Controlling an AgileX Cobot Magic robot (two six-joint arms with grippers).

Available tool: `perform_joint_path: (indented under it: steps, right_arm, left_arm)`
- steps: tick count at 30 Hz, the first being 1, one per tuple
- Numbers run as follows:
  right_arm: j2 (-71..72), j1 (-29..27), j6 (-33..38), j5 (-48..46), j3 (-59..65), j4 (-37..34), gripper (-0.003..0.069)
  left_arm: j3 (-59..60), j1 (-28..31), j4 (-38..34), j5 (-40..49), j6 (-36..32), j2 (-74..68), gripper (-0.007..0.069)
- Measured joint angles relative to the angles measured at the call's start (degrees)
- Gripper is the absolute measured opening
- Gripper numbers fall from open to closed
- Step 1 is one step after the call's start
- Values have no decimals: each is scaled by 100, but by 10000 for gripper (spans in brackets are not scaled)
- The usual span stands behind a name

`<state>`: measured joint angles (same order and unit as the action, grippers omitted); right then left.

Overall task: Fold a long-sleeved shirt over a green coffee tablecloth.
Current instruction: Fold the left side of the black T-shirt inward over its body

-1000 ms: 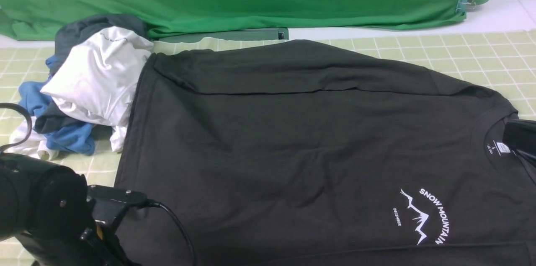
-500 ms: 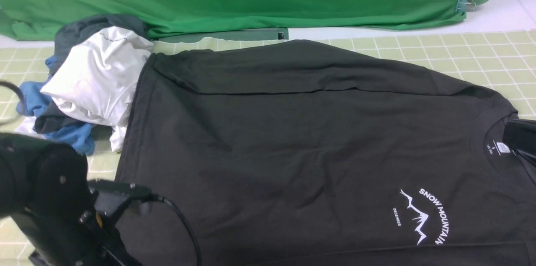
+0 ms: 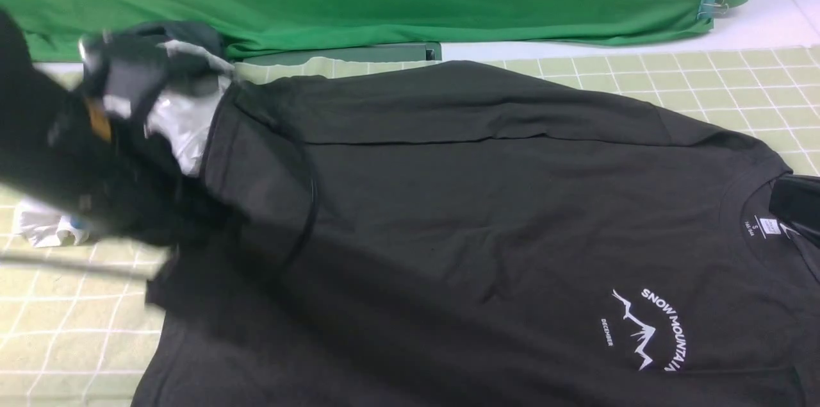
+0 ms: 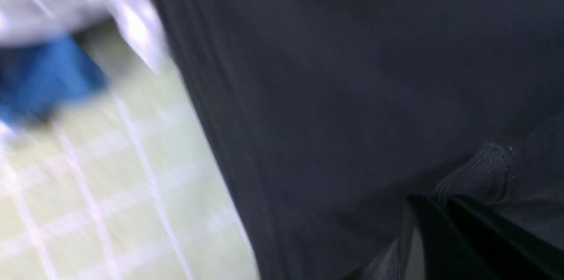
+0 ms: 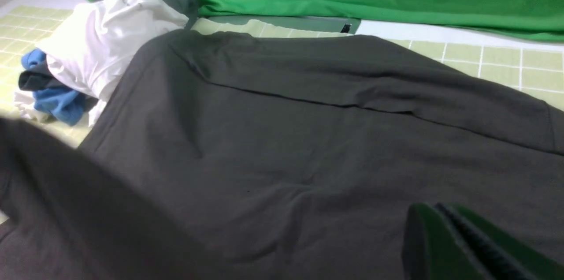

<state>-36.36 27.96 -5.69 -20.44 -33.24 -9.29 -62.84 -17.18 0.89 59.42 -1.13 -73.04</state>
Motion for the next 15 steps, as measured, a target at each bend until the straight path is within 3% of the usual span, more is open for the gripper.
perform_joint_path:
  steps: [15]
  right_arm:
    - [0, 0, 0, 0, 0, -5, 32]
  left_arm:
    - [-1801, 0, 1605, -353, 414, -2203, 15]
